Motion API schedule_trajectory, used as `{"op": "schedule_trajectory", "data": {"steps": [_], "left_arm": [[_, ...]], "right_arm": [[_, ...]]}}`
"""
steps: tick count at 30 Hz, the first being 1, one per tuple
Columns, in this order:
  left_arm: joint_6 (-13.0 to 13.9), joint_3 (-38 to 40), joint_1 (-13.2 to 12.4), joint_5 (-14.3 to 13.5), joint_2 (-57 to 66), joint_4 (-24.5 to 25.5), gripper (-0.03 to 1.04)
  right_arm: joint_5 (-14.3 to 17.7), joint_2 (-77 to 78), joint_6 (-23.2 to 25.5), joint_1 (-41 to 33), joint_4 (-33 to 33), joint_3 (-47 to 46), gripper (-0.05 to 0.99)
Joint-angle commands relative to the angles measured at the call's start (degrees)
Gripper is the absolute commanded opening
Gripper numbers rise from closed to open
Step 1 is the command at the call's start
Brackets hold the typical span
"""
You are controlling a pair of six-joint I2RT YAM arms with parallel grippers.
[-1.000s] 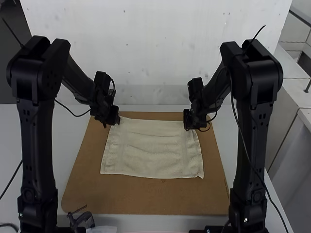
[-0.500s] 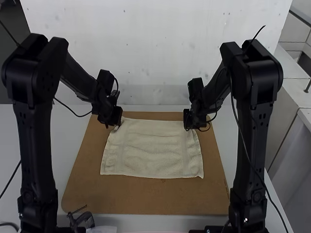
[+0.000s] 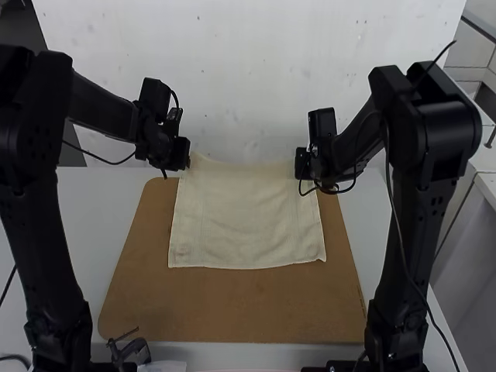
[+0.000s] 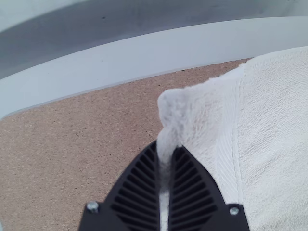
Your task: Fold the towel.
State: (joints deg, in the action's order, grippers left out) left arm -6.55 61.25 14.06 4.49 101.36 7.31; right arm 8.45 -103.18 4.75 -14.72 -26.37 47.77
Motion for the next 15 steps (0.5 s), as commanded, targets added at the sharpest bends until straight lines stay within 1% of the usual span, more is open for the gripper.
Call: {"op": "schedule_trajectory", "data": {"steps": [1, 4, 9, 11, 15], "left_arm": [[-0.7, -0.2, -0.4, 0.5, -3.8, -0.7, 0.02], [-2.0, -0.2, -0.7, 0.3, -4.6, -2.0, 0.02], [-2.3, -0.3, -0.5, 0.3, -7.4, -2.9, 0.02], [-2.2, -1.4, -0.4, 0.1, -8.4, -3.2, 0.02], [-2.2, -4.3, -0.7, 0.5, -10.0, -3.4, 0.02]], "right_arm": [[0.9, 4.5, 0.0, 1.7, -2.4, -1.4, 0.02], [0.8, 7.2, 0.0, 1.9, -4.5, -2.6, 0.02], [0.3, 9.1, 0.1, 2.0, -5.1, -3.3, 0.02], [-0.2, 9.5, 0.1, 1.9, -4.7, -3.6, 0.02], [-1.3, 9.9, 0.1, 1.9, -4.3, -5.3, 0.02]]}}
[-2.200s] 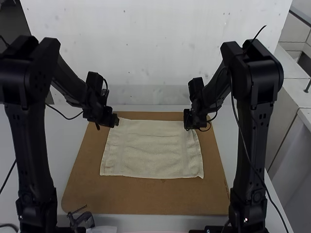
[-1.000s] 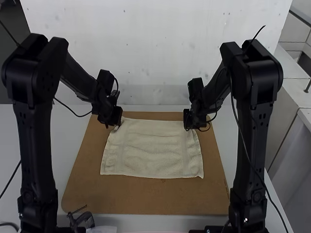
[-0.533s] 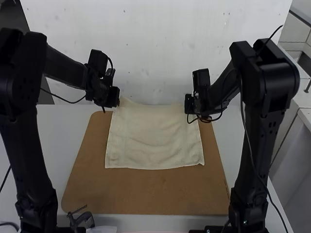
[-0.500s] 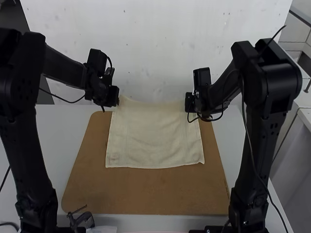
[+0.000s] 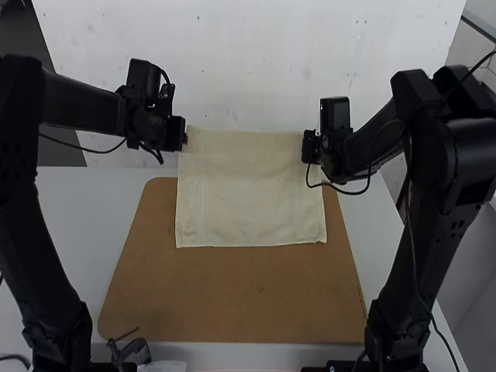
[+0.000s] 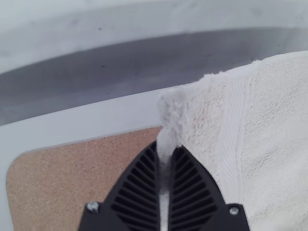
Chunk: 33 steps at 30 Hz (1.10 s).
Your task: Fold the towel.
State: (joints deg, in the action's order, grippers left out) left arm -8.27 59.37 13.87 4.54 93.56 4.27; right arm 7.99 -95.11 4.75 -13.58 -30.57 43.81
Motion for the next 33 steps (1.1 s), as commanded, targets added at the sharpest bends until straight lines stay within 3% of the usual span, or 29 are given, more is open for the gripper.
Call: {"op": "schedule_trajectory", "data": {"steps": [1, 6, 10, 15, 20, 24, 33], "left_arm": [[-0.4, -3.5, -0.3, 0.5, -2.4, -0.5, 0.02], [0.1, -9.1, 0.4, 0.7, -5.8, -0.8, 0.02], [0.5, -12.4, 0.2, 1.3, -8.7, -1.0, 0.02], [0.5, -15.2, 0.4, 1.4, -11.6, -1.0, 0.02], [0.2, -18.5, 2.1, 1.4, -12.0, -1.1, 0.02], [0.1, -20.5, 3.3, 1.4, -13.0, -2.0, 0.02], [0.6, -23.4, 3.1, 1.4, -18.4, -1.5, 0.02]], "right_arm": [[-1.2, 1.9, 0.0, 0.8, 0.1, -1.7, 0.02], [-3.9, 2.1, -1.1, 0.8, 2.0, -3.6, 0.02], [-9.0, 2.6, -1.2, 1.9, 5.3, -4.0, 0.02], [-11.8, 2.9, -2.1, 2.9, 7.4, -4.6, 0.02], [-14.7, 7.8, -3.2, 2.9, 11.0, -5.8, 0.02], [-15.7, 11.6, -4.4, 3.1, 14.7, -6.0, 0.02], [-15.7, 14.7, -6.9, 4.7, 16.6, -9.2, 0.02]]}}
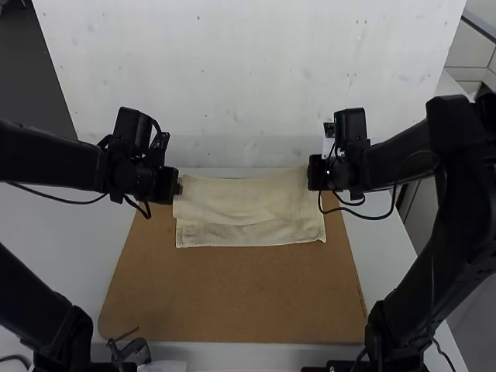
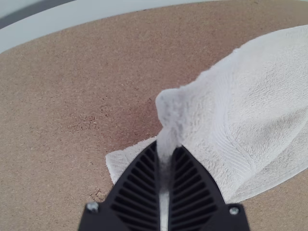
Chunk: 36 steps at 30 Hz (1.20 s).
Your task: Fold the towel.
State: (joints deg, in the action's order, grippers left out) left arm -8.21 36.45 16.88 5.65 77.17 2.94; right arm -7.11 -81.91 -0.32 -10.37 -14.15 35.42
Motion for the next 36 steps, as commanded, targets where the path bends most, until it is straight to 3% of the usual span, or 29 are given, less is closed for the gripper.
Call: {"op": "schedule_trajectory", "data": {"steps": [1, 9, 15, 19, 29, 36], "left_arm": [[0.6, -0.8, 0.1, 0.4, -2.5, 0.1, 0.02], [0.6, -3.0, 0.8, 1.0, -6.0, 2.4, 0.02], [2.7, -3.5, 1.5, 1.0, -8.8, 7.7, 0.02], [3.4, -4.7, 2.0, 1.1, -10.4, 8.0, 0.02], [3.7, -1.8, 1.0, 0.9, -2.2, 7.2, 0.01], [3.5, -1.4, -0.3, 0.6, 3.5, 0.3, 0.01]], "right_arm": [[-0.6, 1.7, -1.9, 1.8, 0.3, -1.1, 0.02], [-1.1, 4.2, -3.9, 2.9, 1.8, -4.0, 0.02], [-2.6, 7.5, -4.6, 3.5, 5.4, -5.2, 0.02], [-2.6, 8.9, -4.9, 3.5, 6.2, -6.2, 0.02], [-0.3, 6.1, -5.5, 3.7, 5.4, -6.9, 0.02], [2.3, 1.8, -5.0, 4.1, 2.6, -5.4, 0.02]]}}
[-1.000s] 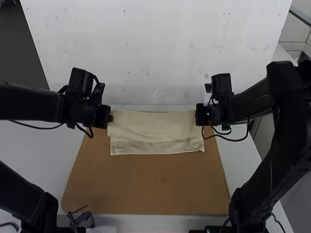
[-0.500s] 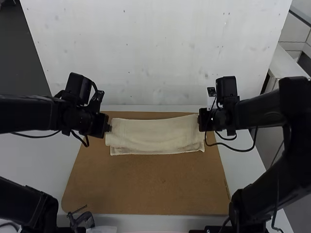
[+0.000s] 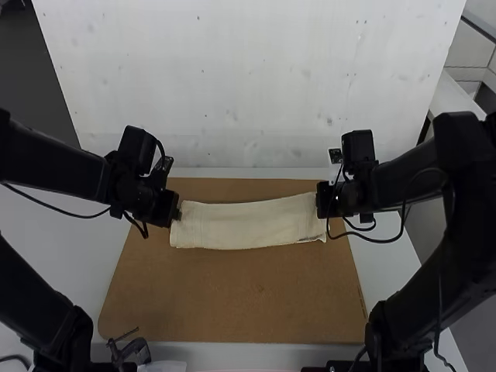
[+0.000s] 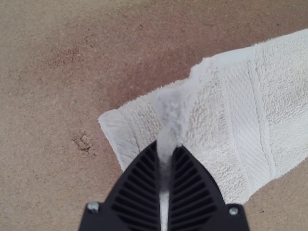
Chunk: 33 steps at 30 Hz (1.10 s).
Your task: Fold the towel.
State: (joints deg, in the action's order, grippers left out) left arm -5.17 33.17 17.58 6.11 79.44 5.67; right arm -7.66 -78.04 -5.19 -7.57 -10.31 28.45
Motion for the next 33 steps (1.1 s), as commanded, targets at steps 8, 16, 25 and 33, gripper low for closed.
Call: {"op": "schedule_trajectory", "data": {"steps": [8, 16, 25, 33], "left_arm": [[0.0, 2.3, -1.1, -0.1, 4.1, -6.5, 0.01], [-0.1, 2.6, -1.5, -0.2, 7.1, -8.7, 0.01], [-0.1, 2.5, -1.8, -0.1, 10.2, -9.6, 0.02], [0.2, 3.4, -5.5, -0.7, 9.9, -12.6, 0.99]], "right_arm": [[4.6, -7.7, 0.7, 1.3, -4.5, 2.8, 0.02], [5.6, -11.4, 1.9, 1.3, -6.9, 4.4, 0.02], [6.0, -14.4, 3.4, 0.5, -8.6, 5.7, 0.02], [5.9, -12.8, 5.3, 1.0, -9.6, 3.9, 0.91]]}}
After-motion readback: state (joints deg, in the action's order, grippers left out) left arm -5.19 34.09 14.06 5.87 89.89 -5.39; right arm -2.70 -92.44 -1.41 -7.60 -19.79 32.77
